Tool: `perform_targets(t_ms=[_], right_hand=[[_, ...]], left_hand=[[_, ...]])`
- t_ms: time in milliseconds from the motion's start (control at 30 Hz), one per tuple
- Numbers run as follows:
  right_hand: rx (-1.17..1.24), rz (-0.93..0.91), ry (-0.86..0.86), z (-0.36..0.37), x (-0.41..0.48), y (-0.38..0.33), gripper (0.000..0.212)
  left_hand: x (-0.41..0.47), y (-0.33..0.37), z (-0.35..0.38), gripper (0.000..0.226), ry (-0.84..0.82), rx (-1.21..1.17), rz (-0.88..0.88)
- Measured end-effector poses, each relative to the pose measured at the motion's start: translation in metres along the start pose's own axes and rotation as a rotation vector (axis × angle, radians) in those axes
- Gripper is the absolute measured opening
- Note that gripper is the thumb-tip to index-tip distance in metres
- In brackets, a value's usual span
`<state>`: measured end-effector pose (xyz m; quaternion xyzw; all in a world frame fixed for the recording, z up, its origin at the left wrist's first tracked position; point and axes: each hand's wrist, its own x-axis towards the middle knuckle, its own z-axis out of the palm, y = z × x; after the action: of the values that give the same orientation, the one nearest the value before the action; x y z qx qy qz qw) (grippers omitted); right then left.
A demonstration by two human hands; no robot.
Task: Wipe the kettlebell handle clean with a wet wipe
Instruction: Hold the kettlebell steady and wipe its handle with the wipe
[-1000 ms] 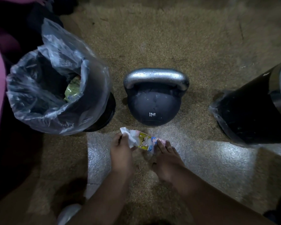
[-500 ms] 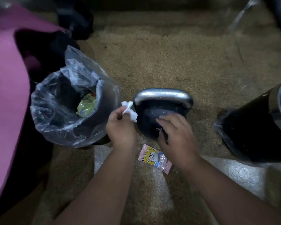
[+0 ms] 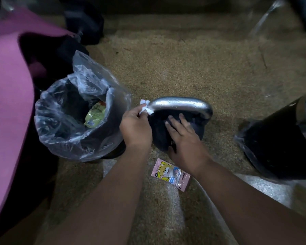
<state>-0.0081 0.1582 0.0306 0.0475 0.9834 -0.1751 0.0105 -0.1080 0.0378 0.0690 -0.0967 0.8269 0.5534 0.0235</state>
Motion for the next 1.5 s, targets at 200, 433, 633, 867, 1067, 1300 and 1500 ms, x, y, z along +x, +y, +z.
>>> perform_targets(t_ms=[200,433,633,867,1067,1300,1500], right_hand=[[0.030,0.002,0.020,0.000,0.000,-0.001,0.075],[0.029,0.016,0.040,0.003,0.000,-0.002,0.076],[0.009,0.014,0.052,0.006,0.001,-0.003,0.077],[0.029,0.013,0.049,0.006,0.000,-0.002,0.079],[0.012,0.005,0.053,0.005,0.000,-0.004,0.077],[0.036,0.008,0.065,0.005,0.000,-0.003,0.074],[0.036,0.015,0.059,0.005,0.000,-0.002,0.075]], left_hand=[[0.002,0.001,-0.001,0.019,0.014,0.025,0.039],[-0.002,-0.005,-0.001,0.021,-0.004,-0.028,-0.095],[-0.002,0.001,-0.002,0.019,0.012,-0.091,-0.041],[-0.004,-0.006,0.001,0.018,0.054,-0.086,-0.063],[-0.001,-0.005,0.006,0.021,0.070,-0.100,-0.087],[-0.007,-0.005,0.006,0.023,0.089,-0.125,-0.044],[-0.008,-0.012,0.008,0.027,0.060,-0.010,-0.037]])
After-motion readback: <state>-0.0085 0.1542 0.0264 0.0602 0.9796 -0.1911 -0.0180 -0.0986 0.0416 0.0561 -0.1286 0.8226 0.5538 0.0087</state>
